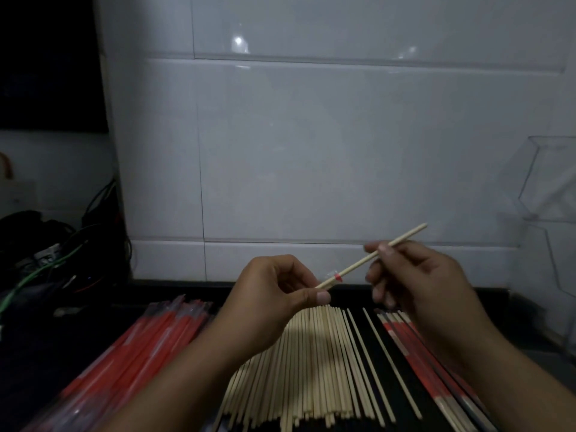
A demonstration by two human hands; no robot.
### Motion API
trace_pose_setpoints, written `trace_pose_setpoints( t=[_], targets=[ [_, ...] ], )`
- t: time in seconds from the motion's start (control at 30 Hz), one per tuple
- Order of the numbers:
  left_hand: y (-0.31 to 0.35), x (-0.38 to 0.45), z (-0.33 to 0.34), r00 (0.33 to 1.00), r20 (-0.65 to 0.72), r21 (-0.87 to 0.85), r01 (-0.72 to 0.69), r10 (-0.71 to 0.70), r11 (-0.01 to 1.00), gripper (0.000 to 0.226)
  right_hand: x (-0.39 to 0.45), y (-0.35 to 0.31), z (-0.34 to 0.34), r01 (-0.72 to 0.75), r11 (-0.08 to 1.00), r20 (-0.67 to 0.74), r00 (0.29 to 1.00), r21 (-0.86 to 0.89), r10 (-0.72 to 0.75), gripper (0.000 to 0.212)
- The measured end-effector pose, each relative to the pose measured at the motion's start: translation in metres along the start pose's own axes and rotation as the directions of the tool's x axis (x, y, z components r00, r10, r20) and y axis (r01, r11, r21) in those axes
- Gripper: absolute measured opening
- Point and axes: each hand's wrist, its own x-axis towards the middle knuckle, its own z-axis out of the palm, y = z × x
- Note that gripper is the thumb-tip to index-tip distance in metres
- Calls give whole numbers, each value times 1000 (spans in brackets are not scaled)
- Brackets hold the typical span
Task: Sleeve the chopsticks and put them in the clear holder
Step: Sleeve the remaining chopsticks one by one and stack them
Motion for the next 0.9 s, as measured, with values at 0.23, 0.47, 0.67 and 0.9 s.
trace_pose_setpoints(
  t=[0.23,0.47,0.67,0.9],
  targets=[
    [11,0,-13,968,-248,-270,-38,-32,962,13,-6,5,7,-70,969,142,984,-237,106,38],
    [27,-1,-37,909,-408,-480,-132,-87,867,24,-15,11,28,-145,953,175,965,-266,195,21],
    [35,-5,-35,906,-416,-595,-204,-81,777,43,-38,13,70,-201,939,434,846,-278,309,20],
    [39,-10,-19,892,-445,-625,-246,-80,741,36,-44,17,85,-233,941,396,862,-245,317,21]
  ],
)
